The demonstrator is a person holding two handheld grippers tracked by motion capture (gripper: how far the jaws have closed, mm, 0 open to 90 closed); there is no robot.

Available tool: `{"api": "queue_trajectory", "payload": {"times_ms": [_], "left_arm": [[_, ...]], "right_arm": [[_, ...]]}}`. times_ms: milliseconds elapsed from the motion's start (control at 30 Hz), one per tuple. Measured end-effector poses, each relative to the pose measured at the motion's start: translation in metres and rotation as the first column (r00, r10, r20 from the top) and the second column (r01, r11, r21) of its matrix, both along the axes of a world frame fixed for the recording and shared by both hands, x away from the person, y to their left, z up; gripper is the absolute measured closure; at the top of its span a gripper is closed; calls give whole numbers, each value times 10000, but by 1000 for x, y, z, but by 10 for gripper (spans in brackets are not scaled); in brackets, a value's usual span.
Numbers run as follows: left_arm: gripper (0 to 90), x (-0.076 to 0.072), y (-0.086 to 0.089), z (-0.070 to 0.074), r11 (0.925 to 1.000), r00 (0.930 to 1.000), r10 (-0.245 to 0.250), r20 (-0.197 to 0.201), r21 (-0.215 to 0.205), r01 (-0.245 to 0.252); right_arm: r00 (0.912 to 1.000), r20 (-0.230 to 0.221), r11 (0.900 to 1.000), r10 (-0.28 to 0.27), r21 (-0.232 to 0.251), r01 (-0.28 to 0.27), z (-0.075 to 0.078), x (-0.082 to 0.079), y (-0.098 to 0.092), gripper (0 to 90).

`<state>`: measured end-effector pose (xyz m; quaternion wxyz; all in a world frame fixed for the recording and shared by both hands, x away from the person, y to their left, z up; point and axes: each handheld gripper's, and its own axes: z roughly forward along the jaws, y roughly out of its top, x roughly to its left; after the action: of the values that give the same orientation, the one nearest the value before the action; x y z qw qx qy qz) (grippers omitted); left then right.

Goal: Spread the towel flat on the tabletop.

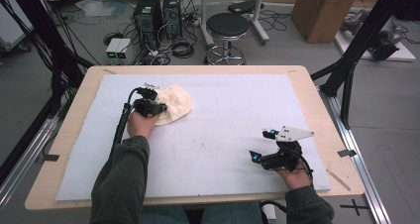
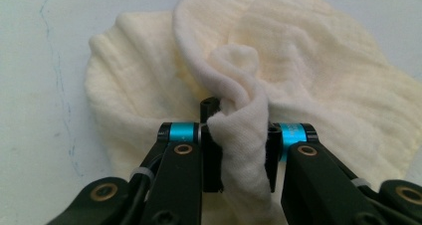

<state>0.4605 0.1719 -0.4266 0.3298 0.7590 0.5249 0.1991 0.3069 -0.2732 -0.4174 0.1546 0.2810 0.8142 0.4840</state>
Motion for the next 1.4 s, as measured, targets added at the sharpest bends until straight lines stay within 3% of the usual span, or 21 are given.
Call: {"api": "queue_trajectory", "payload": {"times_ms": [100,433,767,1133,1333,1367,1400], "left_arm": [[794,-1,0,2,10000,9999,-91,52,33,91],[800,-12,-1,19,9971,9971,-611,453,-418,630],[801,-29,2,44,9901,9896,-1120,908,-741,1189],[800,-52,-3,66,9727,9724,-1898,1359,-1086,2050],[800,-67,-13,76,9547,9514,-2654,1562,-947,2819],[801,-67,-13,76,9547,9514,-2654,1562,-947,2819],[800,-72,-18,79,9482,9451,-2835,1622,-1002,3016]], "right_arm": [[10000,-40,10000,-54,33,54,0,0,0,103],[10000,41,9999,-85,65,85,0,-1,-1,103],[9998,37,9998,-177,135,177,1,-2,-2,103],[9998,-9,9997,-212,115,212,0,-3,-2,103],[9998,67,9998,-200,74,199,0,-3,-1,103],[9998,30,9998,-212,66,211,0,-4,-1,103],[9998,37,9998,-214,57,214,0,-4,-1,102]]}}
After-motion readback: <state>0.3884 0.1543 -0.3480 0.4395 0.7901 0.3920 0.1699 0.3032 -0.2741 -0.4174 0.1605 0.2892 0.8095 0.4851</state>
